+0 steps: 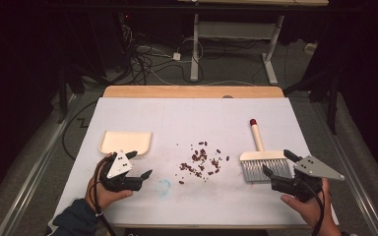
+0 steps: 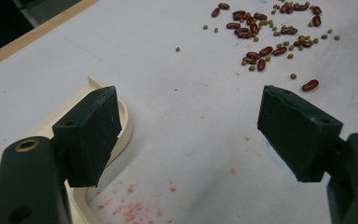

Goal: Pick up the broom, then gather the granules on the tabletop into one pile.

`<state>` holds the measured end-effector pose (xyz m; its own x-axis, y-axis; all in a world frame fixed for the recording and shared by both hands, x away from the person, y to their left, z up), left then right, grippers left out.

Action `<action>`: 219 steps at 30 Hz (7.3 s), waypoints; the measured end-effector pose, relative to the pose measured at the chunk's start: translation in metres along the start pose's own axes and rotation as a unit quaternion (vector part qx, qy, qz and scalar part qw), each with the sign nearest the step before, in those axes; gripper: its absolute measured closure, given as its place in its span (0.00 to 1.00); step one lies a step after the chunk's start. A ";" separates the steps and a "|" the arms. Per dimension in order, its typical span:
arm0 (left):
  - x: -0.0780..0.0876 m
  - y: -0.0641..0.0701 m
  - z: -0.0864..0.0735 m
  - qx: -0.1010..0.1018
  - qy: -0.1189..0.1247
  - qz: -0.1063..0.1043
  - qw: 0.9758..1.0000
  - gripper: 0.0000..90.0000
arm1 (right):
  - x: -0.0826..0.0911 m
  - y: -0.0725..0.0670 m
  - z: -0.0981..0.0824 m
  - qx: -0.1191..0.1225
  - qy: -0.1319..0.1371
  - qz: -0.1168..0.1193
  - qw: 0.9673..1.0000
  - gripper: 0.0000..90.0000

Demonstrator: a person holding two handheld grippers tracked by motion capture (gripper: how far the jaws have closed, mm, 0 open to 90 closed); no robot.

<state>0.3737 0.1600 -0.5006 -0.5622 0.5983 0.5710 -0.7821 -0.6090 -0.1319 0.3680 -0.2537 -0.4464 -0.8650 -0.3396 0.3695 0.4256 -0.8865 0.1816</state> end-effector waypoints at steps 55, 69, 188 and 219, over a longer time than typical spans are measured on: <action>-0.014 0.019 -0.018 -0.021 -0.078 -0.036 0.996 0.23 | -0.169 0.034 -0.027 -0.048 -0.328 -0.013 0.944 0.78; -0.012 0.019 -0.017 -0.015 -0.071 -0.038 0.997 0.23 | -0.132 0.038 0.005 -0.072 -0.191 0.009 0.979 0.79; 0.030 0.016 -0.006 -0.025 0.003 0.012 1.000 0.22 | -0.071 -0.035 0.050 0.132 -0.093 0.122 0.979 0.75; 0.027 0.013 -0.022 -0.020 -0.031 0.018 0.999 0.22 | -0.158 -0.126 0.029 0.275 -0.085 0.132 0.949 0.75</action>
<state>0.3422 0.1794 -0.5046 -0.5739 0.5411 0.6146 -0.7722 -0.6075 -0.1861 0.4583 -0.0791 -0.5015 -0.6740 -0.4293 0.6012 0.7357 -0.4636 0.4938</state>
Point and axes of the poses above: each handheld gripper's, and its own axes: x roughly backward along the jaws, z roughly out of its top, y roughly to its right, the point moved 9 cm from there along -x, roughly forward along the jaws, and after that the axes turned 5 degrees about -z, right-handed, at the moved point
